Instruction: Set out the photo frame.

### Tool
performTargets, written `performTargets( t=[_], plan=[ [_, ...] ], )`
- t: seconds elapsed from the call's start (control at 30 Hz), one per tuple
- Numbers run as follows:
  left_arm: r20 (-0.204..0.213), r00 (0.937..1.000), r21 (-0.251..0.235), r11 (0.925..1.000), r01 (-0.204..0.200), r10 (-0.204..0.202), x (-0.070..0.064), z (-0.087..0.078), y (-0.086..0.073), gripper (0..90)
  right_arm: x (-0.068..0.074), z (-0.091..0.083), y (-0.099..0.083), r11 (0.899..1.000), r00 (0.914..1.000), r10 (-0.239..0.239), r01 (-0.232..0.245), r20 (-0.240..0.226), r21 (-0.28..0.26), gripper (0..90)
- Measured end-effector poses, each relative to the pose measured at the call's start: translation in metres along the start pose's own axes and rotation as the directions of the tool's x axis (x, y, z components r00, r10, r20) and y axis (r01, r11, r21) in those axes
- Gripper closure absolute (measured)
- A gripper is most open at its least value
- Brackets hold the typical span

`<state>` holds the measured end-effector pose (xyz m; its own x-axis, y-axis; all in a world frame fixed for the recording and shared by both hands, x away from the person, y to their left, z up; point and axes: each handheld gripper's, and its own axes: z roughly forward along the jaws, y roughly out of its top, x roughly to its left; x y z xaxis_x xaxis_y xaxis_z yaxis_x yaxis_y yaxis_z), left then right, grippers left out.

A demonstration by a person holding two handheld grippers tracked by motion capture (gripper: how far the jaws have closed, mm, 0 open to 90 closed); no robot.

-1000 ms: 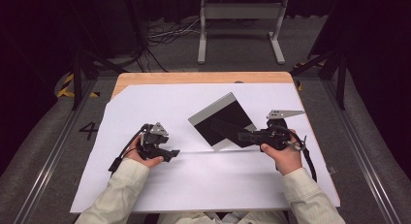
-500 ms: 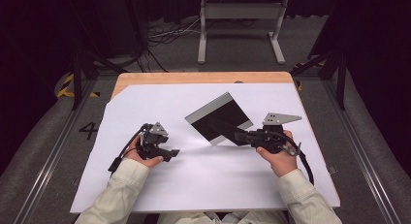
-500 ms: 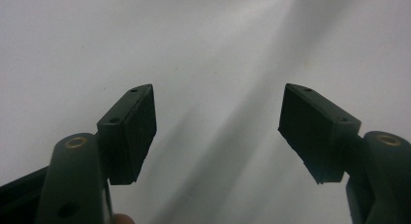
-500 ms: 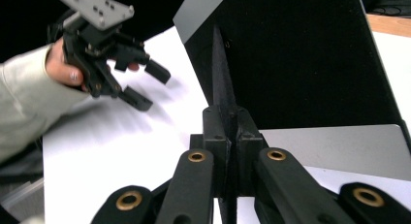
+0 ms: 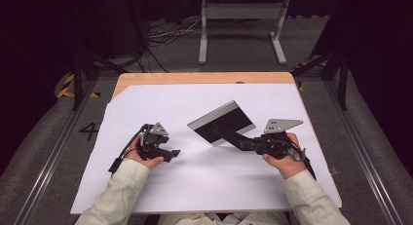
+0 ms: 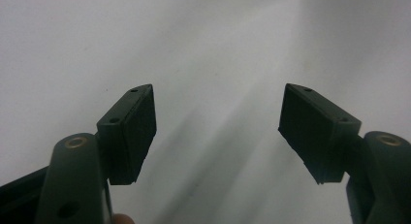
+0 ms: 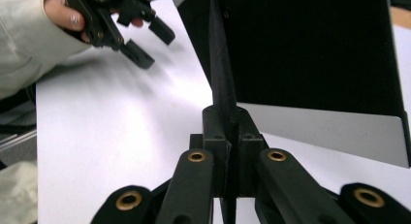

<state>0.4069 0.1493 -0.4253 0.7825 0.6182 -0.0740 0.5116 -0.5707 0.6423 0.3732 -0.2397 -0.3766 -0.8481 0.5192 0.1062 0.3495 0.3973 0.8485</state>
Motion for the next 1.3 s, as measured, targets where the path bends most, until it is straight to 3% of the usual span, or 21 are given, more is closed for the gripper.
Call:
performTargets(
  t=[0.37, 0.8, 1.3],
  plan=[
    [0.001, 1.0, -0.003, 1.0, -0.001, 0.001, -0.001, 0.001, 0.0, 30.0, 0.004, -0.003, -0.006, 0.994, 0.9993, -0.039, 0.038, 0.0, 0.1, 87.0],
    [0.001, 1.0, -0.004, 1.0, -0.002, 0.002, 0.0, 0.001, 0.0, 30.1, 0.009, -0.002, -0.01, 0.973, 0.9974, -0.071, 0.069, 0.005, 0.219, 87.0],
    [-0.001, 0.9996, -0.012, 0.9996, -0.027, 0.027, -0.003, 0.001, 0.001, 35.3, 0.008, 0.001, -0.021, 0.953, 0.9968, -0.079, 0.071, 0.013, 0.294, 86.7]
  ],
)
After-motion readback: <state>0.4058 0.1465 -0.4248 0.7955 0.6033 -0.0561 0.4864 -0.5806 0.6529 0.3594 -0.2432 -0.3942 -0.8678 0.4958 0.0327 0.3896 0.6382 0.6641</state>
